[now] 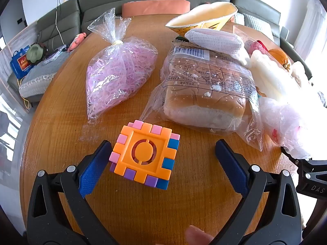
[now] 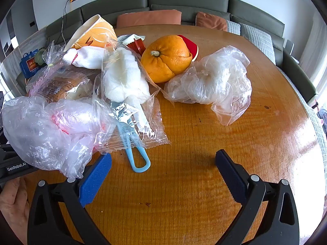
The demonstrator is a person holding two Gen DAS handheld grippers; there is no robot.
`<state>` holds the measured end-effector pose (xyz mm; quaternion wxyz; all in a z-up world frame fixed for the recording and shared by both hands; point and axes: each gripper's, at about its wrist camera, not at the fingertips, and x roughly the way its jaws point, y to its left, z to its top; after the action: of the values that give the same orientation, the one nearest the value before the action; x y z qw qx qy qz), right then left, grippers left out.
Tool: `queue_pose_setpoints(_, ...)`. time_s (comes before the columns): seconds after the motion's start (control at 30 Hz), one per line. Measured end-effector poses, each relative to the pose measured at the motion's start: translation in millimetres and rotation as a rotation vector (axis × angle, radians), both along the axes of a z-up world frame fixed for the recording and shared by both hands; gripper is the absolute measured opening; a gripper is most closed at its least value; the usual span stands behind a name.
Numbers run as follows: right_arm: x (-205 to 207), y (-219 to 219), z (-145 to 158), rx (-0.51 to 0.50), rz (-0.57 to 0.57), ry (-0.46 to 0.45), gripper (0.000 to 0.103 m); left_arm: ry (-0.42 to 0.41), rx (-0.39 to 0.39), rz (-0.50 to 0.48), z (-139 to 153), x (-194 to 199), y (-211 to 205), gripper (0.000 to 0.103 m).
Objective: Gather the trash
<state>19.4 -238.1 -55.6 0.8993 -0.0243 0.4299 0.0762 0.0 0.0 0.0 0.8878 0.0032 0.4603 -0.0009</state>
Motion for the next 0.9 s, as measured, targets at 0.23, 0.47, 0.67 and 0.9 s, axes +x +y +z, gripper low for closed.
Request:
queue_pose_setpoints(0.23, 0.6, 2.5, 0.5, 0.0, 0.0, 0.0, 0.101, 0.0, 0.0, 0.0, 0.3, -0.1, -0.2, 0.097)
queue_pose_setpoints(0.47, 1.2, 4.6, 1.0, 0.001, 0.0, 0.0, 0.101, 0.0, 0.0, 0.0, 0.0, 0.0, 0.0, 0.097)
queue_pose_setpoints(0.67, 1.6, 6.1, 1.7, 0.0, 0.0, 0.0, 0.101, 0.0, 0.0, 0.0, 0.0, 0.0, 0.0, 0.097)
queue_pose_setpoints(0.9, 1.4, 6.0, 1.9, 0.001, 0.0, 0.0, 0.101, 0.0, 0.0, 0.0, 0.0, 0.0, 0.0, 0.097)
